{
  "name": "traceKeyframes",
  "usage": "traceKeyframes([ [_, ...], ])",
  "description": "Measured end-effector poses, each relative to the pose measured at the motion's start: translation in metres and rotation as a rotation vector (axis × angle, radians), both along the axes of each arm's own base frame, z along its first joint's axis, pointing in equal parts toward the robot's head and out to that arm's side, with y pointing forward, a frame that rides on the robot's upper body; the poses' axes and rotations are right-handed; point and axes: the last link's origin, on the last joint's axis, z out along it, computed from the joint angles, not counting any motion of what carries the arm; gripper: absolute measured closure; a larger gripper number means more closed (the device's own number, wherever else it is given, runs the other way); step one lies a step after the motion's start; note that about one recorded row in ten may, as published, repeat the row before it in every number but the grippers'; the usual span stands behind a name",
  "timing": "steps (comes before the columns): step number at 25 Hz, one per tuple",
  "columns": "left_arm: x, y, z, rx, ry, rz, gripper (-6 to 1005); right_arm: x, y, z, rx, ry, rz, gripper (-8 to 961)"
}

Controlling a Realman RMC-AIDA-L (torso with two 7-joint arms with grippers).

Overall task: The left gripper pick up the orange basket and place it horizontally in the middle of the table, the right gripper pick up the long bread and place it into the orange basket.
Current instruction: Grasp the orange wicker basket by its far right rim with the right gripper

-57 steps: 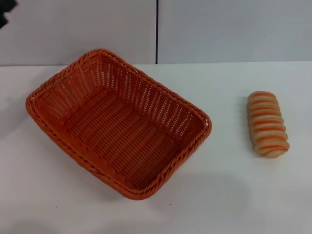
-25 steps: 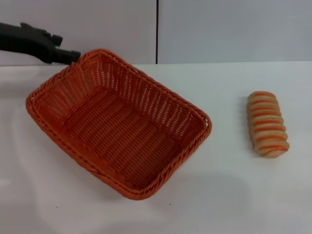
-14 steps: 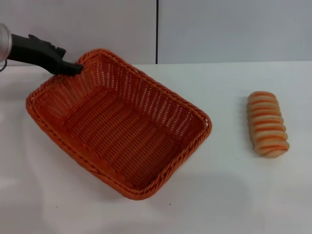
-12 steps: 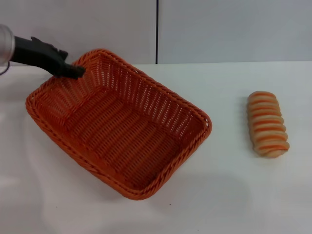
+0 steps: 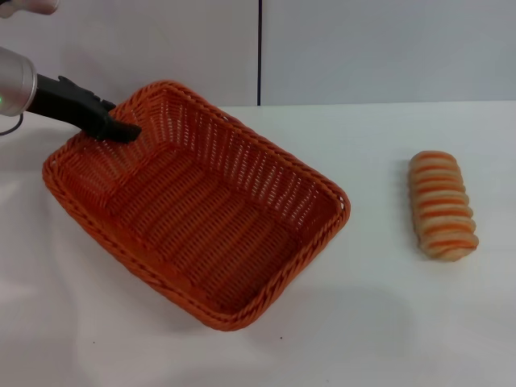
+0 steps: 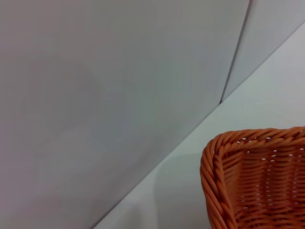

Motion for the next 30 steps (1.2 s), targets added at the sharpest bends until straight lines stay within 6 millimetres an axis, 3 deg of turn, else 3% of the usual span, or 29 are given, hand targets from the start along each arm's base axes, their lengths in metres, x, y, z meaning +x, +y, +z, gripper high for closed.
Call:
traceKeyframes([
  [8, -0.0005, -0.0014, -0.0012, -0.010, 0.003, 0.005, 400, 0.0005, 0.0002, 0.0028, 0.013, 0.001, -0.003, 177],
  [10, -0.0003, -0.0018, -0.0013, -0.008, 0.002, 0.004, 587, 0.0006, 0.0001, 0.0029, 0.013, 0.001, -0.003, 177],
  [15, -0.0013, -0.0023, -0.0031, -0.008, -0.001, 0.005, 819, 0.0019, 0.0002, 0.0016, 0.010, 0.007, -0.011, 177],
  [26, -0.0004, -0.0036, -0.0028, -0.007, -0.028, 0.014, 818, 0.0028, 0.0020, 0.0014, 0.010, 0.013, -0.019, 177],
  [30, 0.0021, -0.0032, 0.0024, 0.039, -0.130, 0.056, 820, 0.0052, 0.0041, 0.0008, 0.007, 0.022, -0.039, 177],
])
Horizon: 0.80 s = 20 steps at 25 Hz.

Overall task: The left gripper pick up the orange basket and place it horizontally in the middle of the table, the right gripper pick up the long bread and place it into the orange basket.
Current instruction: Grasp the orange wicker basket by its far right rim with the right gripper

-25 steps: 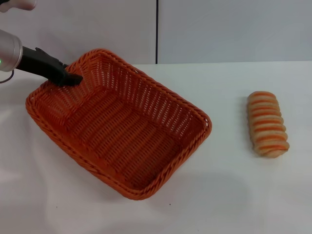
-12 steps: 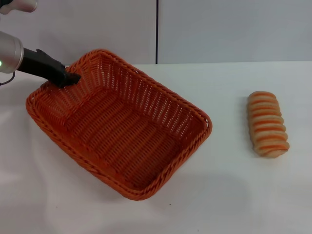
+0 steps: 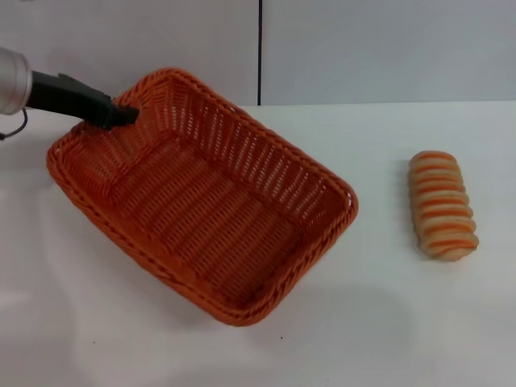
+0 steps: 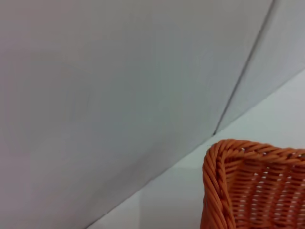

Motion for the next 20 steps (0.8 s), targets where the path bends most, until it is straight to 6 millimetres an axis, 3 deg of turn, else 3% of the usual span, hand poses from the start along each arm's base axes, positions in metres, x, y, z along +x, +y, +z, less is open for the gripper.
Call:
traceKeyframes([
  [4, -0.005, -0.005, 0.007, 0.029, -0.078, 0.053, 822, 0.001, 0.001, -0.001, -0.002, 0.007, -0.010, 177],
  [11, 0.005, -0.014, 0.031, 0.040, -0.281, 0.090, 824, 0.001, 0.002, -0.003, -0.002, 0.016, -0.010, 177],
  [20, 0.007, -0.020, 0.041, 0.067, -0.395, 0.134, 824, 0.000, 0.004, -0.003, -0.002, 0.015, -0.007, 178],
])
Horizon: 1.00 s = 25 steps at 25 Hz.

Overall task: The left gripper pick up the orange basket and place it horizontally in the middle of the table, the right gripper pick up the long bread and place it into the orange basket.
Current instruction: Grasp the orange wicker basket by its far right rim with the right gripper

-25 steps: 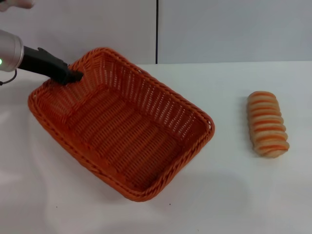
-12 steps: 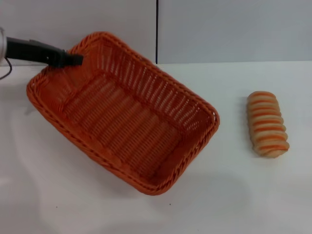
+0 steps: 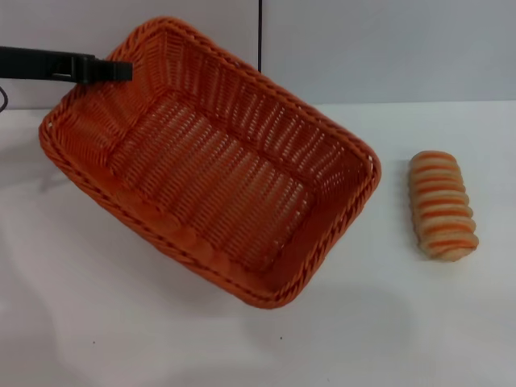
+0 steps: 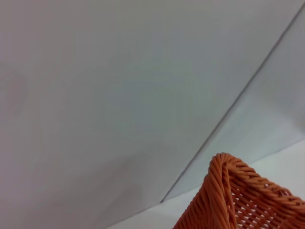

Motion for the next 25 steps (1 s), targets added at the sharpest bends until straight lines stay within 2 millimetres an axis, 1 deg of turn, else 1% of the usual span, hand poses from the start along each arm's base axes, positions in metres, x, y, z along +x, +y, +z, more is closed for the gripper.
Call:
traceKeyframes([
  [4, -0.001, 0.000, 0.000, 0.004, -0.028, 0.023, 823, 0.000, 0.001, 0.001, 0.007, 0.004, -0.004, 178],
  [5, -0.004, -0.002, -0.002, 0.007, -0.066, 0.060, 823, 0.001, 0.002, 0.001, 0.007, 0.006, -0.006, 178],
  [9, -0.007, -0.003, -0.005, 0.022, -0.097, 0.101, 823, 0.002, 0.004, 0.000, 0.003, 0.010, -0.015, 178],
  [10, -0.017, -0.008, -0.013, 0.043, -0.129, 0.164, 823, 0.003, 0.005, 0.000, 0.002, 0.015, -0.024, 178],
  [14, -0.028, -0.018, -0.017, 0.058, -0.178, 0.207, 823, 0.005, 0.007, 0.000, -0.005, 0.022, -0.044, 178],
  [15, -0.036, -0.024, -0.017, 0.067, -0.207, 0.230, 823, 0.006, 0.008, 0.000, -0.007, 0.023, -0.050, 178],
  [16, -0.036, -0.024, -0.017, 0.067, -0.207, 0.230, 823, 0.007, 0.008, 0.000, -0.009, 0.023, -0.054, 178],
  [17, -0.043, -0.030, -0.016, 0.082, -0.231, 0.251, 823, 0.007, 0.009, 0.001, -0.012, 0.023, -0.059, 178],
  [20, -0.054, -0.040, -0.014, 0.103, -0.265, 0.280, 823, 0.008, 0.013, 0.002, -0.018, 0.024, -0.070, 178],
  [21, -0.054, -0.040, -0.014, 0.103, -0.265, 0.280, 823, 0.008, 0.013, 0.002, -0.018, 0.024, -0.070, 178],
  [22, -0.064, -0.050, -0.013, 0.118, -0.286, 0.303, 822, 0.008, 0.014, 0.003, -0.019, 0.023, -0.070, 178],
  [25, -0.074, -0.060, -0.012, 0.138, -0.306, 0.329, 821, 0.007, 0.018, 0.004, -0.018, 0.022, -0.067, 178],
])
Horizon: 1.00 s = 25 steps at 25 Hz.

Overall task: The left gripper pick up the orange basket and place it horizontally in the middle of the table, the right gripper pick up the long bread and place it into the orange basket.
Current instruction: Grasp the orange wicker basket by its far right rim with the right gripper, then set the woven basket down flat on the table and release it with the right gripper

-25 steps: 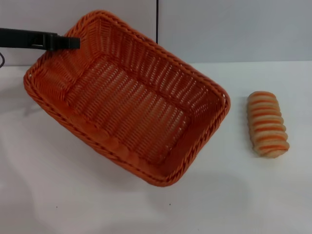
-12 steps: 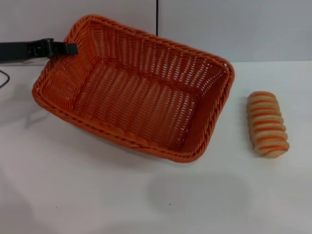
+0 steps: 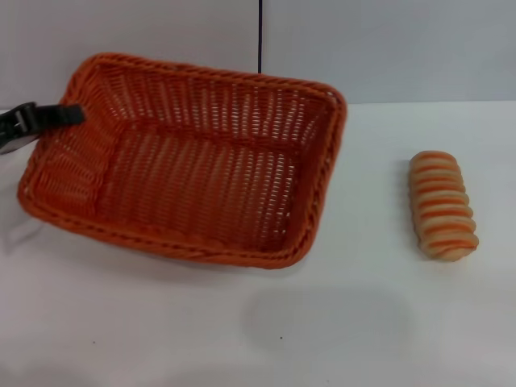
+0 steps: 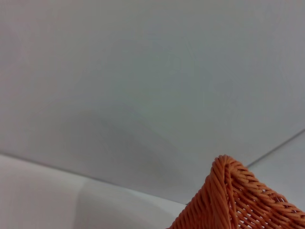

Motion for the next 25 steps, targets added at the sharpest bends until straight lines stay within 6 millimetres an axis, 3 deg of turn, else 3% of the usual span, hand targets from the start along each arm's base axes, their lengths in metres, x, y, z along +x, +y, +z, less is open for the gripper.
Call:
traceKeyframes([
  [13, -0.032, -0.033, -0.012, 0.044, -0.090, 0.078, 815, -0.004, 0.016, 0.007, -0.003, -0.005, 0.008, 178],
  [25, -0.042, -0.048, -0.018, 0.028, -0.081, 0.093, 809, -0.006, 0.022, 0.011, -0.011, 0.025, 0.027, 178],
])
